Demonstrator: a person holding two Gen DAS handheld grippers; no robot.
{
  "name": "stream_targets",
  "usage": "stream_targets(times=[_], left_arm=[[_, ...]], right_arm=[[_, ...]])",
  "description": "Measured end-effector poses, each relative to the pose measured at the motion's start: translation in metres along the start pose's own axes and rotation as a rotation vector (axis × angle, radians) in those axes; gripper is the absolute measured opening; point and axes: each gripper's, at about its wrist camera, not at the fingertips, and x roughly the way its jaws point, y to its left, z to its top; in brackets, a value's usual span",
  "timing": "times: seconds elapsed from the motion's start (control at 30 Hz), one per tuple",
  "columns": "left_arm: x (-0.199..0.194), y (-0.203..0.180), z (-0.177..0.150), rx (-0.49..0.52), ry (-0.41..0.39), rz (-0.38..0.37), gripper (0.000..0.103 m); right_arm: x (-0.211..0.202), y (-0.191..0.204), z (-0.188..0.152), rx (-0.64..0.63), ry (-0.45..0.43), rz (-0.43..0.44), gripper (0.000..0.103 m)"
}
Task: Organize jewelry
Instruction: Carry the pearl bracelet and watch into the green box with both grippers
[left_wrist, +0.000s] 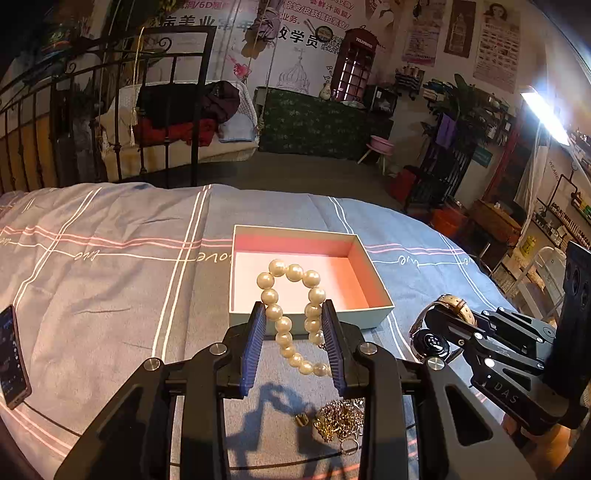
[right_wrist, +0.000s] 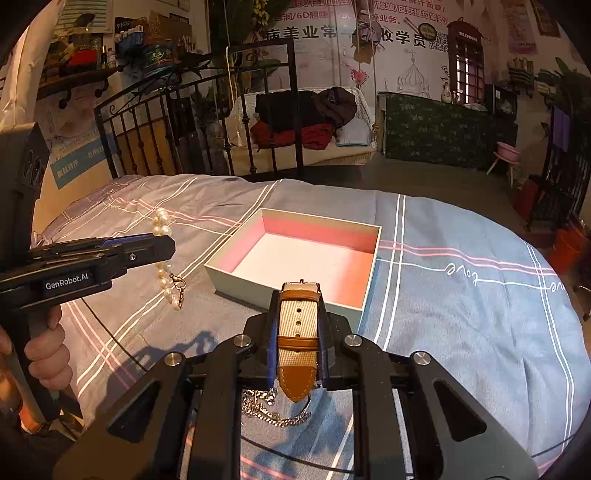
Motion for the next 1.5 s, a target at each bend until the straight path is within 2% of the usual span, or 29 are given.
stream_targets(times=[0.33, 0.43, 0.6, 1.0, 1.47, 1.5], left_arm=[[0.037, -0.003, 0.051, 0.004, -0.035, -0.003, 0.03], [0.049, -0.003, 0.065, 0.001, -0.029, -0.005, 0.03], [0.073, -0.001, 0.074, -0.009, -0.005, 0.035, 0.03], [0.117, 0.008, 0.051, -0.026, 0.113, 0.085, 0.03], [0.128, 0.008, 0.041, -0.024, 0.176, 0.117, 0.03], [0.128, 0.007, 0.041, -0.023, 0.182, 0.114, 0.033]], right_arm=[[0.041, -0.008, 0.055, -0.041, -0.026, -0.01, 0.017], [0.058, -0.015, 0.07, -0.029, -0.014, -0.009, 0.017], [0.086, -0.021, 0.082, -0.022, 0.021, -0.029, 0.017], [0.133, -0.023, 0.059, -0.034, 0.145, -0.05, 0.017], [0.149, -0.017, 0.042, -0.07, 0.221, -0.064, 0.017], [0.149, -0.019, 0.039, -0.073, 0.226, -0.063, 0.017]])
